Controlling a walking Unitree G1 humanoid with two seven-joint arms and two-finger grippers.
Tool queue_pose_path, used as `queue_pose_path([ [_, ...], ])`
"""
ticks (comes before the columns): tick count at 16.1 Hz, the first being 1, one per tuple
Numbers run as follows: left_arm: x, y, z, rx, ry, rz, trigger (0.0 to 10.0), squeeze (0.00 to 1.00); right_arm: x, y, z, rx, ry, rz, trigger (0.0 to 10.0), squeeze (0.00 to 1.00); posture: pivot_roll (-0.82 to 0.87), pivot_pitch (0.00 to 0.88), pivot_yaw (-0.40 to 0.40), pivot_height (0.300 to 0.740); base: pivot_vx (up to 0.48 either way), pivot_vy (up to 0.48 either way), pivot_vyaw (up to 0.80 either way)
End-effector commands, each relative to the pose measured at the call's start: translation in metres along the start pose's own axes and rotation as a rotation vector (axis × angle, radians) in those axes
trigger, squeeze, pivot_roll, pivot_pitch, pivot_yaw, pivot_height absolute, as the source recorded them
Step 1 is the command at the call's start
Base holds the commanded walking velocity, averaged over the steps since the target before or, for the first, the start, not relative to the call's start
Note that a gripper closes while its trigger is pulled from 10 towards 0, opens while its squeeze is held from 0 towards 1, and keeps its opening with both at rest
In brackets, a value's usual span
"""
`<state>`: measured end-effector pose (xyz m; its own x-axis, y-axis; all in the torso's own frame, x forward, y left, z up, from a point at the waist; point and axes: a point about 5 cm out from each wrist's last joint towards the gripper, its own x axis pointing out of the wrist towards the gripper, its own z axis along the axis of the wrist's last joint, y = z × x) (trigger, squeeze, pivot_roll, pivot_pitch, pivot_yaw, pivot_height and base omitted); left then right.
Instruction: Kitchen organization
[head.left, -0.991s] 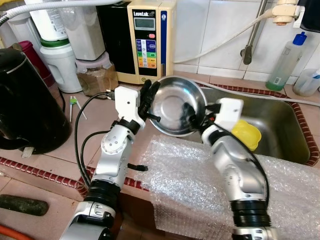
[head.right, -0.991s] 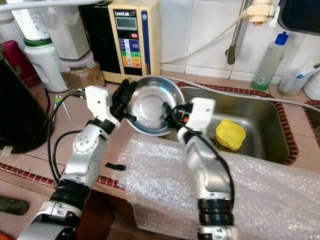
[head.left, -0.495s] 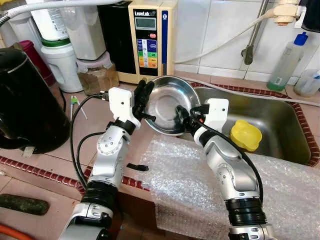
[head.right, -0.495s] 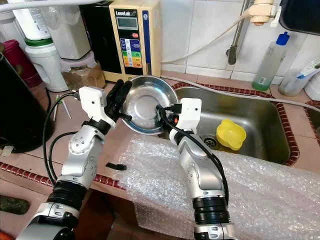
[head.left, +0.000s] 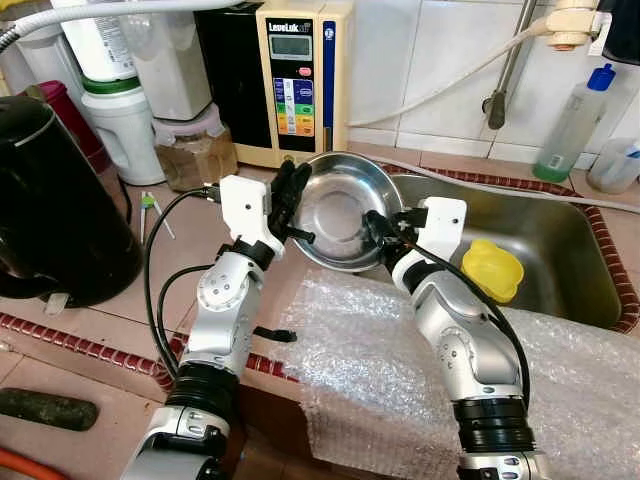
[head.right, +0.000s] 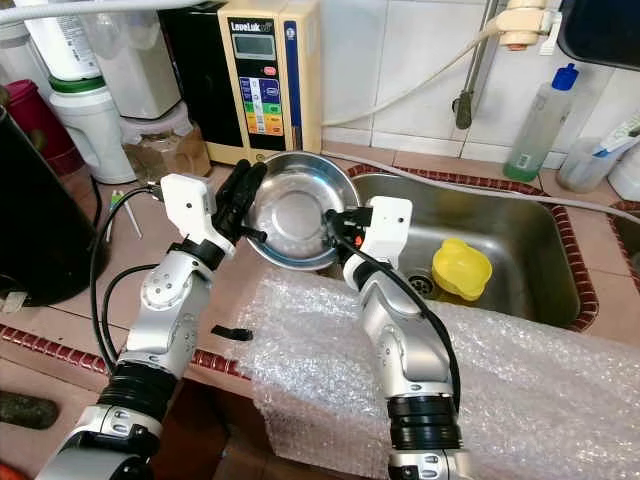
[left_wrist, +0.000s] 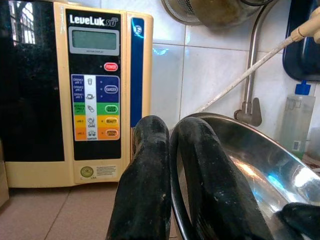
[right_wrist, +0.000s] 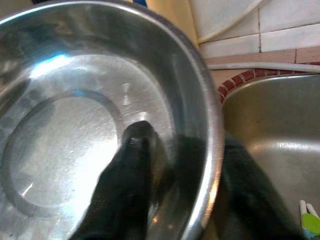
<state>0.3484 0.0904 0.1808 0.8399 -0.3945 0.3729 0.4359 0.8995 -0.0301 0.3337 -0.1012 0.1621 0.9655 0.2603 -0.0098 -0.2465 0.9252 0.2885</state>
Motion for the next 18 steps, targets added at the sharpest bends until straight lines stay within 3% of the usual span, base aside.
queue_pose_path([
  [1, 0.004, -0.003, 0.004, 0.015, -0.012, -0.02, 0.0, 0.0, 0.002, 0.004, 0.005, -0.003, -0.009, 0.004, 0.0, 0.0, 0.03, 0.0, 0.05, 0.74, 0.0, 0.0, 0.0],
  [8, 0.006, 0.009, 0.008, 0.076, -0.014, 0.038, 0.0, 0.0, 0.0, -0.008, 0.004, 0.008, 0.0, -0.068, 0.0, 0.0, 0.04, 0.0, 0.055, 0.74, 0.0, 0.0, 0.0],
  [10, 0.007, 0.005, 0.008, 0.065, -0.002, 0.002, 0.0, 0.0, 0.0, -0.014, 0.003, 0.023, 0.006, -0.101, 0.0, 0.0, 0.04, 0.0, 0.056, 0.74, 0.0, 0.0, 0.0],
  [11, 0.007, 0.001, 0.007, 0.064, 0.003, -0.028, 3.0, 0.0, -0.001, -0.018, 0.003, 0.031, 0.012, -0.12, 0.0, 0.0, 0.04, 0.0, 0.057, 0.74, 0.0, 0.0, 0.0],
  [12, 0.007, 0.0, 0.007, 0.051, 0.006, -0.031, 8.5, 0.0, -0.001, -0.019, 0.002, 0.036, 0.013, -0.127, 0.0, 0.0, 0.04, 0.0, 0.054, 0.74, 0.0, 0.0, 0.0],
  [13, 0.007, 0.0, 0.005, 0.026, 0.009, -0.026, 10.0, 1.0, -0.002, -0.022, 0.0, 0.043, 0.019, -0.143, 0.0, 0.0, 0.04, 0.0, 0.052, 0.74, 0.0, 0.0, 0.0],
  [16, 0.003, -0.006, -0.002, -0.014, 0.054, -0.074, 10.0, 1.0, -0.003, -0.036, -0.001, 0.046, 0.021, -0.246, 0.0, 0.0, 0.05, 0.0, 0.047, 0.74, 0.0, 0.0, 0.0],
  [17, 0.0, -0.012, -0.007, -0.033, 0.085, -0.116, 10.0, 1.0, -0.004, -0.041, 0.0, 0.046, 0.014, -0.285, 0.0, 0.0, 0.05, 0.0, 0.045, 0.74, 0.0, 0.0, 0.0],
  [18, -0.009, -0.027, -0.019, -0.112, 0.167, -0.231, 10.0, 1.0, -0.006, -0.053, 0.003, 0.054, -0.006, -0.356, 0.0, 0.0, 0.05, 0.0, 0.045, 0.74, 0.0, 0.0, 0.0],
])
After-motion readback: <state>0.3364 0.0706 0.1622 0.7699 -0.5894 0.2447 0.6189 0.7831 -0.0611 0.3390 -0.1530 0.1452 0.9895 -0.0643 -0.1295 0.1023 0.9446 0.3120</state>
